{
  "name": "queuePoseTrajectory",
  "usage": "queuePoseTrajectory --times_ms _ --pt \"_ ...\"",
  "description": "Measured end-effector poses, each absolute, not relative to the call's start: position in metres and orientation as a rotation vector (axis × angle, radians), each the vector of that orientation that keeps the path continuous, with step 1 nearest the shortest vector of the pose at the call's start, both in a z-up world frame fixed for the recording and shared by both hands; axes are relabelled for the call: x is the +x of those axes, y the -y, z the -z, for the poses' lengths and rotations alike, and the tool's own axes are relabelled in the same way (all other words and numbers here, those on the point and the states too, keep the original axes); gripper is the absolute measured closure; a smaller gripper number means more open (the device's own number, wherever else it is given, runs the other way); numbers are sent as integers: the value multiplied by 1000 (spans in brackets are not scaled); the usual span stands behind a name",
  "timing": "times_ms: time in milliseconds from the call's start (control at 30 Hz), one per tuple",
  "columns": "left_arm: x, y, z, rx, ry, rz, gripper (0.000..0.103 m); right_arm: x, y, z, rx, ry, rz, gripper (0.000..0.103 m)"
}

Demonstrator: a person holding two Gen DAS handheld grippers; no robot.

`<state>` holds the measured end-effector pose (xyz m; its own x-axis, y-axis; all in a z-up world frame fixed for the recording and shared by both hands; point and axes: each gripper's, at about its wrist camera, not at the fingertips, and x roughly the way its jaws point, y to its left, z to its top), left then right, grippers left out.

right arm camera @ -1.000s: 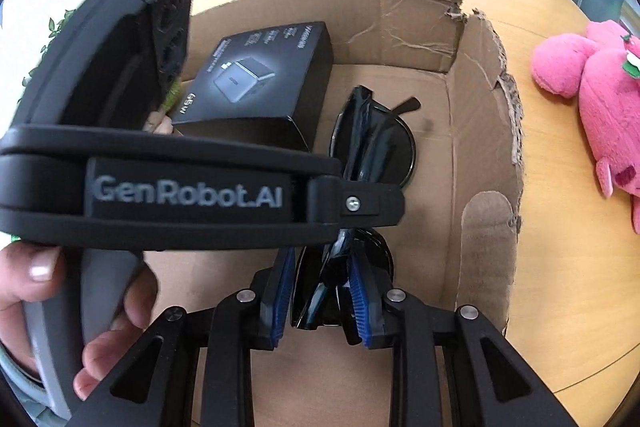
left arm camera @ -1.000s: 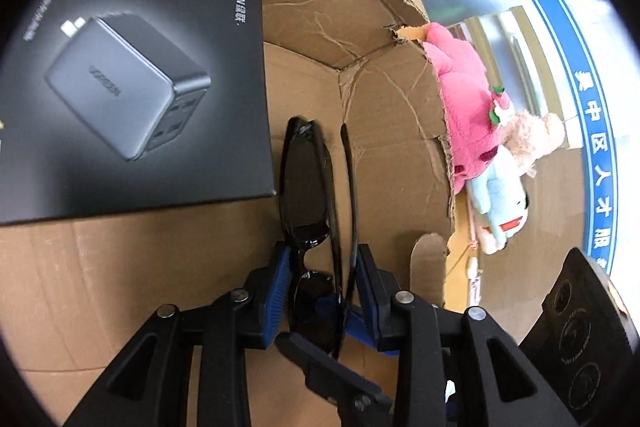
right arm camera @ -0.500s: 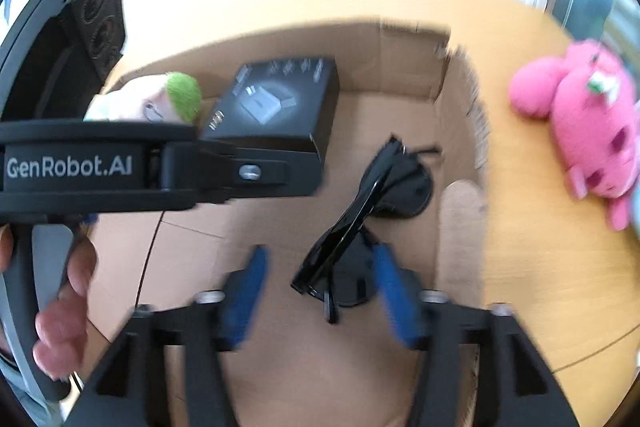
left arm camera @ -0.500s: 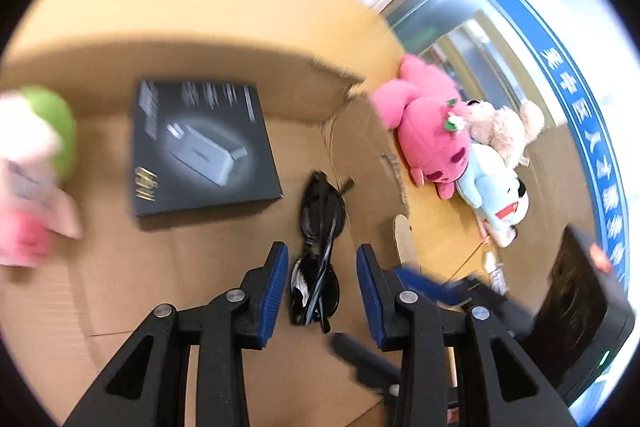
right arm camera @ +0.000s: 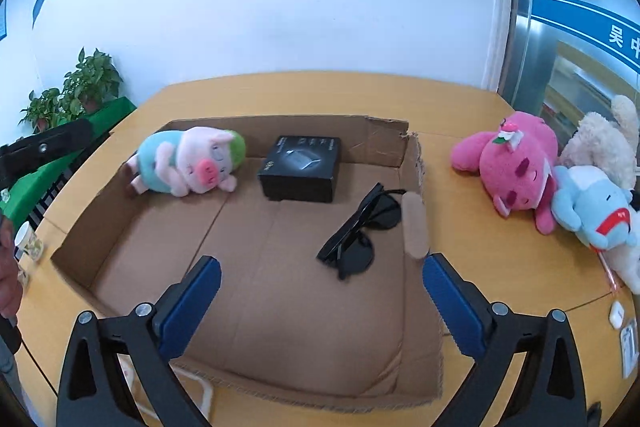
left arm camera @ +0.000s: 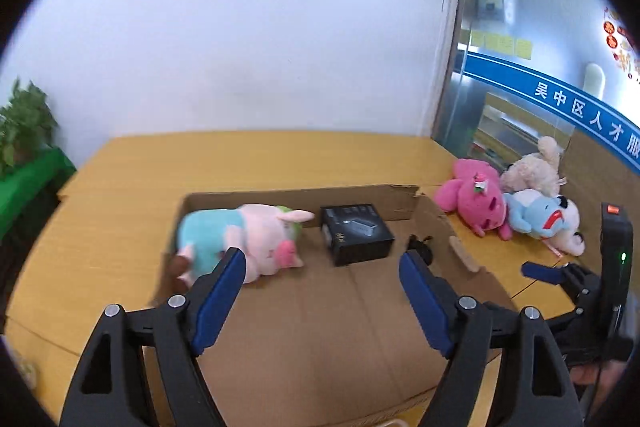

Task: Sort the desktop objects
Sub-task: 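Open the right tool to release the sunglasses into the box, then withdraw the right tool from the box while moving the left tool back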

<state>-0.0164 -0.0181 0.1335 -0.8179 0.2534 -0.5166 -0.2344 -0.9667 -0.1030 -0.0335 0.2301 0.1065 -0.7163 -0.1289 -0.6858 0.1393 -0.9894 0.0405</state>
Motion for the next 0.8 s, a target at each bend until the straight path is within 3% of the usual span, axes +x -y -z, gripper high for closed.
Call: queuePoseTrajectory --times_ms 367,800 --pt "53 41 -133 -718 6 -2880 24 22 -197 -116 1043 -76 2834 0" --pt "79 34 -123 -726 6 -2838 24 60 -190 -123 996 -129 2851 0"
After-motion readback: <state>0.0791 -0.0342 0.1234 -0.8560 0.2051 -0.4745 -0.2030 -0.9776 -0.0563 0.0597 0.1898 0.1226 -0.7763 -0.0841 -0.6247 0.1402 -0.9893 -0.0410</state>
